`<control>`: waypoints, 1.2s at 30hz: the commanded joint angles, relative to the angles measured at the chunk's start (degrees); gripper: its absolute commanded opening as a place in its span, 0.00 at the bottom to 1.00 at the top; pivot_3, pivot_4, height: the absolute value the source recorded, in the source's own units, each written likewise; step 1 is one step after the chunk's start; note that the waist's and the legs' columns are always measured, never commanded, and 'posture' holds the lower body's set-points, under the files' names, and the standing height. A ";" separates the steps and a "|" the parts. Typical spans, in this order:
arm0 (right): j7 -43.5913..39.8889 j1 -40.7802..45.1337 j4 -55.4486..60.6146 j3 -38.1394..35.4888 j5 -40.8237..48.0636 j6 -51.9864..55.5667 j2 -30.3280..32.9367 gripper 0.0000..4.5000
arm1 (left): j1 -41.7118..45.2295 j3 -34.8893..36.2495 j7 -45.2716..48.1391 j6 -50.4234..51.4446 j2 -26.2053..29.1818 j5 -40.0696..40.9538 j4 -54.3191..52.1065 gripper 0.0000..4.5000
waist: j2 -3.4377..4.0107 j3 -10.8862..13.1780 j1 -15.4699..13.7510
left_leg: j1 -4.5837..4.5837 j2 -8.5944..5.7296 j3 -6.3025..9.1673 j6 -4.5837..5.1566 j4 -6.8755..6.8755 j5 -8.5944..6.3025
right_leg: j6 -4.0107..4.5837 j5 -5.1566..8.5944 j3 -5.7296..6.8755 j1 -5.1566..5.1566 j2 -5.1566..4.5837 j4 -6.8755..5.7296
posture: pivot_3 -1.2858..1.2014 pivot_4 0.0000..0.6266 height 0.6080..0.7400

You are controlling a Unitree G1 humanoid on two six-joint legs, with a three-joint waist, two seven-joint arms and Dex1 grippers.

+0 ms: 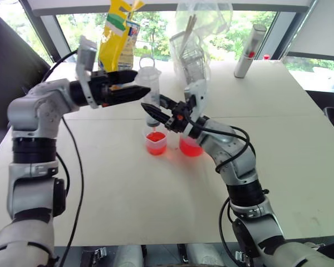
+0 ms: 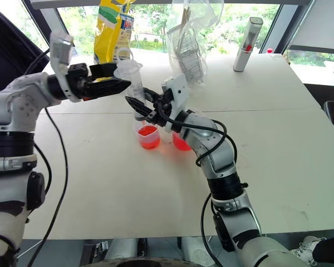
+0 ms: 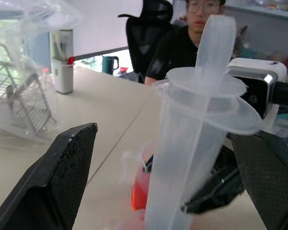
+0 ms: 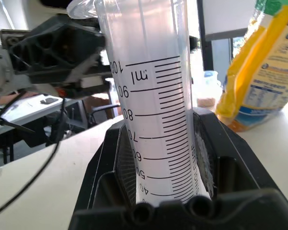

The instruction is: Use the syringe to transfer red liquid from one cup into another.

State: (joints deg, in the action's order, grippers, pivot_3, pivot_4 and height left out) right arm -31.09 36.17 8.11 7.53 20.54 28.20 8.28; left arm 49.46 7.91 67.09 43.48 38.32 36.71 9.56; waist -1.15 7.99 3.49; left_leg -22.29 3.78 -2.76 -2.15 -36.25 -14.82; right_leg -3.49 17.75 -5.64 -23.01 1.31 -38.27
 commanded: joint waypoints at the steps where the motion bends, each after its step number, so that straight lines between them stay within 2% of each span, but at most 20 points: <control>1: 1.54 2.27 5.08 -4.19 2.67 4.06 2.08 0.30 | -2.14 1.80 0.41 -0.05 2.15 1.24 -3.90 0.98 | 0.00 0.00 -0.11 | -0.01 -0.01 0.01 -0.01 0.00 0.00 | 0.00 0.00 0.01 0.01 -0.02 0.00 | 0.52 0.24 0.99; 6: 5.02 7.96 10.05 -11.87 8.77 16.61 7.79 0.30 | -9.09 0.95 0.79 -1.08 4.77 0.50 -8.53 0.98 | 0.01 0.01 0.05 | -0.02 -0.05 -0.03 -0.01 0.00 0.00 | 0.00 0.00 -0.01 0.00 -0.09 0.03 | 0.52 0.24 0.99; 12: 12.65 18.92 8.52 -23.35 15.83 42.34 17.79 0.30 | -15.08 -1.01 0.43 -3.70 5.21 -1.13 -13.10 0.98 | -0.01 0.00 -0.02 | -0.02 -0.02 -0.01 -0.01 0.09 0.00 | 0.02 0.01 -0.02 -0.03 -0.11 0.09 | 0.52 0.24 0.99; 15: 13.47 20.29 6.06 -24.73 16.09 54.22 22.79 0.30 | -16.12 -1.59 0.01 -4.41 5.01 -1.40 -14.15 0.98 | -0.02 -0.01 -0.19 | -0.02 -0.03 -0.04 0.00 0.12 0.00 | 0.03 0.01 -0.04 -0.02 -0.12 0.18 | 0.52 0.24 0.99; 18: 13.26 17.29 3.45 -23.39 15.42 63.13 26.40 0.30 | -16.30 -1.15 -0.51 -3.36 4.16 0.27 -14.95 0.98 | -0.02 -0.01 -0.20 | -0.03 -0.06 -0.16 0.01 0.14 -0.01 | 0.03 0.01 -0.15 -0.04 -0.13 0.20 | 0.52 0.24 0.99; 23: 13.48 11.17 -2.67 -18.97 17.45 64.30 30.01 0.30 | -16.00 -1.19 -0.71 -2.08 3.91 1.96 -16.18 0.98 | -0.01 0.00 0.28 | -0.08 -0.06 -0.16 0.03 0.17 -0.01 | 0.02 0.01 -0.18 -0.11 -0.07 0.21 | 0.52 0.24 0.99; 31: 17.73 9.58 -12.92 -17.11 9.16 63.83 26.83 0.30 | -17.26 -1.54 -2.32 -1.24 3.76 2.61 -19.41 0.98 | 0.02 0.02 0.50 | -0.08 -0.07 -0.17 0.03 0.17 -0.01 | 0.00 0.01 -0.23 -0.16 0.05 0.21 | 0.52 0.24 0.99; 36: 16.14 8.13 -16.06 -13.95 6.84 61.68 27.21 0.30 | -18.61 -2.19 -2.47 -1.53 4.38 2.19 -21.47 0.98 | -0.02 -0.01 0.49 | -0.09 -0.08 -0.19 0.02 0.20 -0.01 | 0.00 0.01 -0.23 -0.15 0.03 0.22 | 0.52 0.24 0.99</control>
State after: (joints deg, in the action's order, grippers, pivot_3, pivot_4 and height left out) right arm -14.65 44.79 -7.64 -7.04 28.38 90.75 34.88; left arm 31.04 5.29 64.58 42.24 41.86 38.23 -9.90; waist -1.17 7.98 3.99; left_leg -22.37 3.70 -2.94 -2.13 -36.07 -14.83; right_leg -3.50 17.76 -5.87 -23.13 1.35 -38.02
